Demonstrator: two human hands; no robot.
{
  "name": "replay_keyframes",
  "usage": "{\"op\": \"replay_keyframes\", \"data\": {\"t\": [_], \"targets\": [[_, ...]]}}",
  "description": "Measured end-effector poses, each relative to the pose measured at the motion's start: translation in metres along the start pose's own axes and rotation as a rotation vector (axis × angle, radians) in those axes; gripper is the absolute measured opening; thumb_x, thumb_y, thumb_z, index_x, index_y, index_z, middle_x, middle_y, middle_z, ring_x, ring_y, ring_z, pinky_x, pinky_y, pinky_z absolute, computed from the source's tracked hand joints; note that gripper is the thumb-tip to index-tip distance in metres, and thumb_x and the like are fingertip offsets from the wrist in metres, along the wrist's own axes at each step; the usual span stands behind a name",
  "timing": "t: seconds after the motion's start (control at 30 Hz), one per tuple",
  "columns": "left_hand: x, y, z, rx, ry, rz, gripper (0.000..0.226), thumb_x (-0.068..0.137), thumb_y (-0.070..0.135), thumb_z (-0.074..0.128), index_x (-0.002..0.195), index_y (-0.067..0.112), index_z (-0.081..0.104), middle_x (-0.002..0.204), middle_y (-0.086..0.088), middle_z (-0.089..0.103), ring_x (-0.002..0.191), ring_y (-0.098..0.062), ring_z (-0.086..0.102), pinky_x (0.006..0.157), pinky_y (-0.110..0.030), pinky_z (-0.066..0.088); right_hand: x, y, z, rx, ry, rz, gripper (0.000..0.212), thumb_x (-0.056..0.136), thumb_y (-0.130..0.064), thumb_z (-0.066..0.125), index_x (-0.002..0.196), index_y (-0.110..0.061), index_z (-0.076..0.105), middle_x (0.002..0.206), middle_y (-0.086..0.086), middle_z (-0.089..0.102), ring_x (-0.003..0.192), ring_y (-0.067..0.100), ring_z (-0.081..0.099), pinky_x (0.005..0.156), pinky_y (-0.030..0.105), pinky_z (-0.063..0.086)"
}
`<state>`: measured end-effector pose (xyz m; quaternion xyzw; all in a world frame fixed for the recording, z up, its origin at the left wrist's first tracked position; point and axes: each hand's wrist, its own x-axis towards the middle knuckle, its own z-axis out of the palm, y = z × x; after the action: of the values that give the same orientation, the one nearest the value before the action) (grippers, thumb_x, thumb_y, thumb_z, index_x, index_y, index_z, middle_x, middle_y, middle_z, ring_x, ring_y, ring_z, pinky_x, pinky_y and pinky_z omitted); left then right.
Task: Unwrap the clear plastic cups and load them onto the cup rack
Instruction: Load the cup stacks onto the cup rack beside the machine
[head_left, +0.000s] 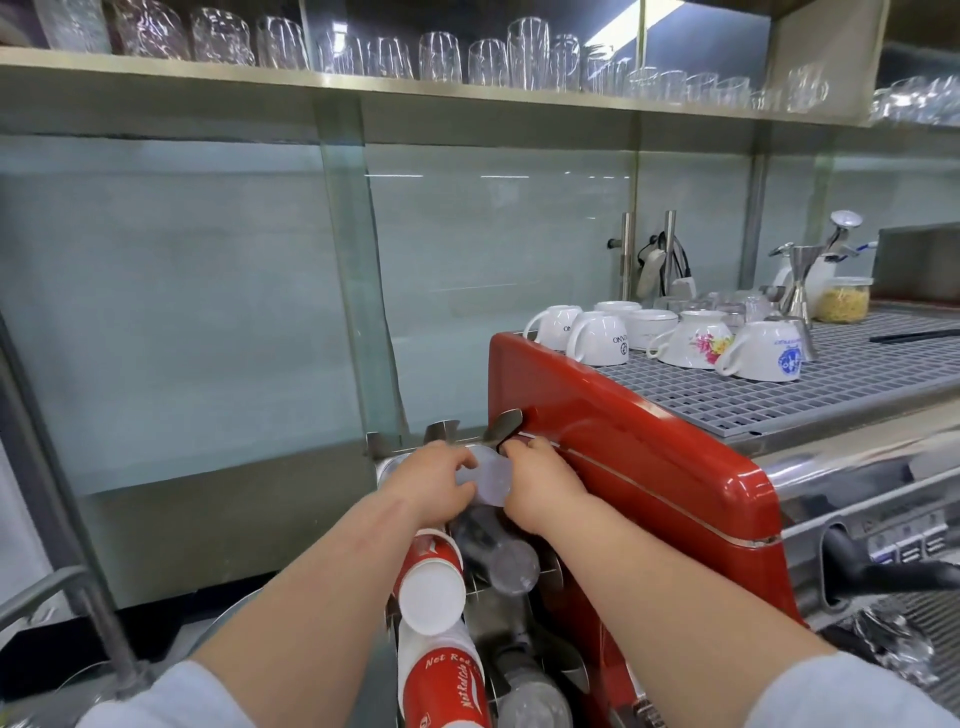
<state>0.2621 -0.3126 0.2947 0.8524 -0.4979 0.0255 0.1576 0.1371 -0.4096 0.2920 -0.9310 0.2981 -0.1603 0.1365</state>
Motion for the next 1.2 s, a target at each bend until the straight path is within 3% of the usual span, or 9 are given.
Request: {"op": "replay_keyframes", "data": {"t": [0.17, 0.27, 0.5, 0.6, 0.7, 0.9, 1.0, 1.1, 1.2], "targets": [[-0.016, 0.011, -0.033, 0.152, -0.089, 0.006, 0.038, 0.087, 0.035, 0.056, 0.124, 0.029, 0.062, 0.129, 0.001, 0.063, 0.116, -0.020, 0.058, 0.096, -0.033, 0.047, -0.017, -0.029, -0.052, -0.317, -0.174, -0.087, 0.043, 0.083, -0.023, 0.059, 0.124, -0.011, 0.055, 0.124, 0.012, 0.059, 0.111, 0.029, 0.057, 0.094, 0.035, 0.049], [-0.031, 0.021, -0.053, 0.238, -0.153, 0.021, 0.035, 0.088, 0.041, 0.058, 0.121, 0.032, 0.063, 0.126, 0.003, 0.064, 0.111, -0.020, 0.060, 0.095, -0.034, 0.048, -0.032, -0.043, -0.076, -0.478, -0.297, -0.162, 0.044, 0.084, -0.028, 0.059, 0.125, -0.012, 0.057, 0.125, 0.009, 0.060, 0.111, 0.028, 0.057, 0.095, 0.035, 0.048], [-0.093, 0.034, -0.088, 0.409, -0.465, 0.081, 0.044, 0.086, 0.057, 0.055, 0.128, 0.042, 0.055, 0.113, 0.016, 0.056, 0.106, -0.014, 0.054, 0.099, -0.035, 0.043, -0.079, -0.049, -0.090, -0.627, -0.307, -0.346, 0.047, 0.085, -0.042, 0.056, 0.126, -0.017, 0.057, 0.128, 0.008, 0.058, 0.114, 0.030, 0.055, 0.096, 0.039, 0.046], [-0.126, 0.033, -0.084, 0.335, -0.468, 0.107, 0.043, 0.086, 0.057, 0.055, 0.128, 0.045, 0.054, 0.110, 0.020, 0.057, 0.105, -0.010, 0.054, 0.099, -0.033, 0.041, -0.107, -0.043, -0.083, -0.618, -0.355, -0.437, 0.041, 0.086, -0.043, 0.053, 0.120, -0.021, 0.060, 0.120, 0.005, 0.062, 0.105, 0.027, 0.057, 0.084, 0.034, 0.047], [-0.163, 0.032, -0.075, 0.227, -0.494, 0.089, 0.046, 0.079, 0.065, 0.054, 0.123, 0.051, 0.054, 0.101, 0.029, 0.060, 0.106, -0.008, 0.058, 0.098, -0.032, 0.043, -0.134, -0.034, -0.066, -0.550, -0.390, -0.485, 0.039, 0.085, -0.044, 0.053, 0.117, -0.023, 0.061, 0.114, 0.003, 0.065, 0.101, 0.025, 0.058, 0.086, 0.037, 0.049], [-0.232, 0.021, -0.032, 0.082, -0.456, 0.088, 0.035, 0.083, 0.058, 0.053, 0.117, 0.048, 0.058, 0.105, 0.027, 0.064, 0.098, 0.005, 0.060, 0.089, -0.024, 0.049, -0.188, -0.005, -0.023, -0.315, -0.490, -0.522, 0.040, 0.082, -0.047, 0.055, 0.120, -0.035, 0.056, 0.104, -0.011, 0.063, 0.083, 0.012, 0.051, 0.069, 0.025, 0.043], [-0.269, 0.010, 0.008, -0.042, -0.502, 0.062, 0.031, 0.088, 0.050, 0.057, 0.118, 0.044, 0.059, 0.105, 0.027, 0.062, 0.099, 0.005, 0.060, 0.090, -0.021, 0.049, -0.215, 0.017, 0.009, -0.216, -0.559, -0.505, 0.040, 0.083, -0.049, 0.055, 0.120, -0.036, 0.054, 0.106, -0.010, 0.066, 0.087, 0.013, 0.055, 0.078, 0.028, 0.047], [-0.301, 0.004, 0.055, -0.136, -0.533, 0.041, 0.037, 0.090, 0.046, 0.059, 0.127, 0.039, 0.057, 0.109, 0.024, 0.056, 0.102, 0.004, 0.058, 0.085, -0.008, 0.044, -0.240, 0.039, 0.048, -0.117, -0.602, -0.456, 0.046, 0.083, -0.046, 0.058, 0.127, -0.036, 0.050, 0.110, -0.006, 0.063, 0.092, 0.014, 0.057, 0.083, 0.028, 0.047], [-0.327, 0.005, 0.105, -0.252, -0.541, -0.043, 0.052, 0.090, 0.044, 0.062, 0.139, 0.036, 0.048, 0.119, 0.020, 0.052, 0.107, 0.002, 0.055, 0.087, -0.011, 0.045, -0.266, 0.057, 0.086, -0.006, -0.614, -0.396, 0.056, 0.083, -0.042, 0.062, 0.135, -0.031, 0.044, 0.118, 0.001, 0.058, 0.101, 0.016, 0.055, 0.085, 0.026, 0.043]]}}
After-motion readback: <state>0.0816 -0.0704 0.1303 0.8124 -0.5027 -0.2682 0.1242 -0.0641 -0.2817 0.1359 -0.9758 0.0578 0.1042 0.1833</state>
